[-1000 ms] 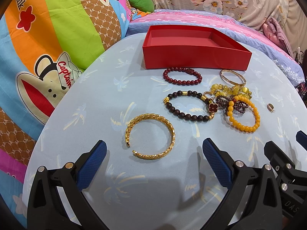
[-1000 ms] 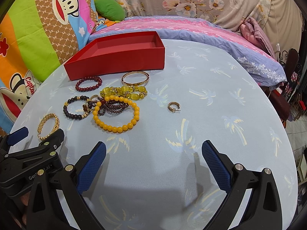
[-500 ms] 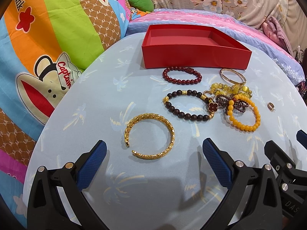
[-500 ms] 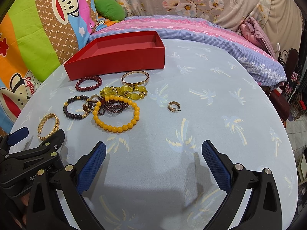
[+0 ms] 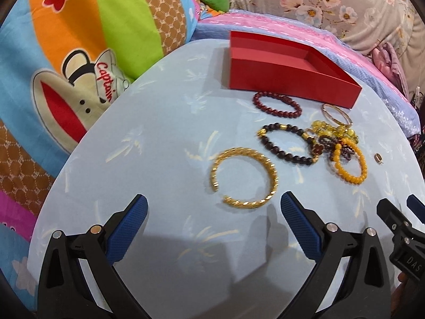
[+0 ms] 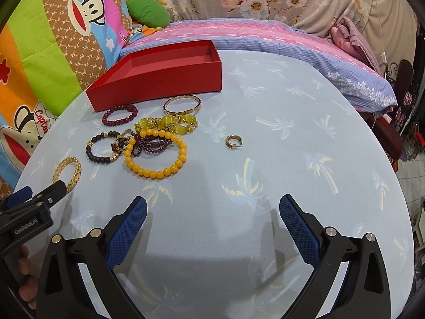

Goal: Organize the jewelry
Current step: 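Grasp the gold twisted cuff with the left gripper while the right grasps the yellow bead bracelet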

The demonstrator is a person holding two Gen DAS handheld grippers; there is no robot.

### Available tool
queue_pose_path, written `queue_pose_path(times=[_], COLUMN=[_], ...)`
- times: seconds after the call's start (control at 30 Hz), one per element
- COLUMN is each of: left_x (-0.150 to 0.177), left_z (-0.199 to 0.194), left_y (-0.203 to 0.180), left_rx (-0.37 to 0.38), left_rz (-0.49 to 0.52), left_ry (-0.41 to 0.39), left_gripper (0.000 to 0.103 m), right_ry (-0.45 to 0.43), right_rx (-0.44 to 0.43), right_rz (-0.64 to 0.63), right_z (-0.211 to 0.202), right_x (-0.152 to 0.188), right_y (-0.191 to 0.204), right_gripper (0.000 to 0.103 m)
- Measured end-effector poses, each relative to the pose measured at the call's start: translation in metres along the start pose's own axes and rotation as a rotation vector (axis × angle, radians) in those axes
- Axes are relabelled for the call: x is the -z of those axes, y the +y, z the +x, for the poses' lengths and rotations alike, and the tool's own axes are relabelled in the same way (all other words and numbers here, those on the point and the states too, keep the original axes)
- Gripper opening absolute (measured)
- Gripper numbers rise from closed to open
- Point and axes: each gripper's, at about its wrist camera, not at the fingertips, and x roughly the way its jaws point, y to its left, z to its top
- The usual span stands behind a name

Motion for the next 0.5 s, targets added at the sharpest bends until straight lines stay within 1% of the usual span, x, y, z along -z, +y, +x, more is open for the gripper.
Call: queue_pose_path(times=[0.2, 0.5], left_x=[-0.003, -0.011], left_z=[0.002, 0.016], left_y=[0.006, -0.012], left_rx=[-0.007, 0.007], left_rz=[-0.003, 0.052], left_ry=[0.017, 0.036], left_gripper=[0.096, 0.095], right_ry=[0.011, 0.018], right_rx=[-0.006, -0.009], right_rz=[-0.022, -0.030], right_z=[0.001, 0.003], right_x=[-0.002, -0.003], right_y=[0.008, 0.011], right_gripper=[0.096, 0.096])
